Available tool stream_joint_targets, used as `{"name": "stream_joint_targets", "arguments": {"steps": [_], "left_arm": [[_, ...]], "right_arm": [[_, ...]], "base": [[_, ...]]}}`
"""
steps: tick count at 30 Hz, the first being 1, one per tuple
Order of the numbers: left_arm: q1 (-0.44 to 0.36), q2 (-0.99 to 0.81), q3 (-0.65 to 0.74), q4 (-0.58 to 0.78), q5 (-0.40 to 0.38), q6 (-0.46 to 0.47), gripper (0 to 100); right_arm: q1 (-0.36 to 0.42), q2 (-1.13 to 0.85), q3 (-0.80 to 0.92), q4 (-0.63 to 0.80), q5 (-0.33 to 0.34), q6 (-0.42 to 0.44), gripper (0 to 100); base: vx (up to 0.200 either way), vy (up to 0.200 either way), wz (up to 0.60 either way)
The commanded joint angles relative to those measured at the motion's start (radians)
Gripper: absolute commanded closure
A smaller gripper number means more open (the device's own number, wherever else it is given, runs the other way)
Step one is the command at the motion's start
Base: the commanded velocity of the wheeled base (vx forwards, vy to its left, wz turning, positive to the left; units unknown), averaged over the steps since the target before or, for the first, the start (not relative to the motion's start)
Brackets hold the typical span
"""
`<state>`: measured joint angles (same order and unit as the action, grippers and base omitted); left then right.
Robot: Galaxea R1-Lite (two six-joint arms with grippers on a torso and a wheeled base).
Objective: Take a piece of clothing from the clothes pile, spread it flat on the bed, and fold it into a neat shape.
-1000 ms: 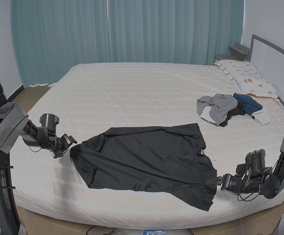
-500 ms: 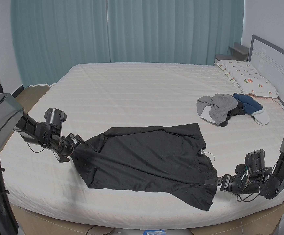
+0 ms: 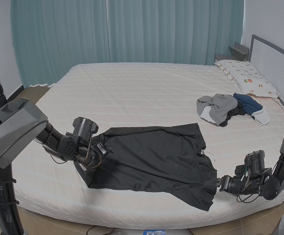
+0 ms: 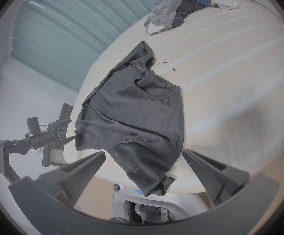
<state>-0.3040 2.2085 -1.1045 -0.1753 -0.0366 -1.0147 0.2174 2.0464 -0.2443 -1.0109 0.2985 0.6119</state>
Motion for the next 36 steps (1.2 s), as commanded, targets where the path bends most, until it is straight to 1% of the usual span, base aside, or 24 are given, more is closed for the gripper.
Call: {"name": "stream_joint_targets", "arguments": {"steps": [1,8,13,16,21,24,26,28,31,32,36], "left_arm": [[-0.021,0.073,-0.005,-0.021,0.02,-0.01,0],[-0.044,0.076,-0.012,-0.024,0.029,-0.025,0],[-0.046,0.088,-0.002,-0.023,0.124,-0.012,0],[-0.033,0.082,0.02,-0.019,0.155,0.011,0],[0.005,0.04,0.089,-0.024,0.162,0.057,0],[0.048,-0.003,0.138,-0.023,0.184,0.074,0],[0.06,-0.016,0.156,-0.024,0.182,0.084,0],[0.092,-0.052,0.212,-0.026,0.182,0.108,0],[0.114,-0.081,0.258,-0.026,0.181,0.127,0],[0.132,-0.096,0.285,-0.033,0.179,0.14,0],[0.163,-0.125,0.336,-0.073,0.175,0.163,0]], "right_arm": [[0.002,0.0,0.0,0.0,-0.001,0.0,0],[0.002,0.0,0.0,0.0,0.001,0.0,0],[0.0,-0.003,0.0,-0.002,-0.001,0.0,0],[0.0,-0.002,0.0,0.0,-0.001,0.0,0],[0.002,-0.002,0.002,0.0,-0.001,0.0,0],[0.002,-0.002,0.002,0.0,0.001,0.0,0],[0.003,-0.002,0.002,0.0,0.001,0.0,0],[0.005,-0.005,0.002,0.0,0.001,0.0,0],[0.013,-0.005,0.003,0.0,-0.001,0.002,0],[0.016,-0.005,0.003,0.0,-0.001,0.003,0],[0.025,-0.011,0.005,0.0,-0.001,0.005,0]], "base": [[0.0,0.0,0.0],[0.0,0.0,0.0],[0.0,0.0,0.0],[0.0,0.0,0.0],[0.0,0.0,0.0],[0.0,0.0,0.0],[0.0,0.0,0.0],[0.0,0.0,0.0],[0.0,0.0,0.0],[0.0,0.0,0.0],[0.0,0.0,0.0]]}}
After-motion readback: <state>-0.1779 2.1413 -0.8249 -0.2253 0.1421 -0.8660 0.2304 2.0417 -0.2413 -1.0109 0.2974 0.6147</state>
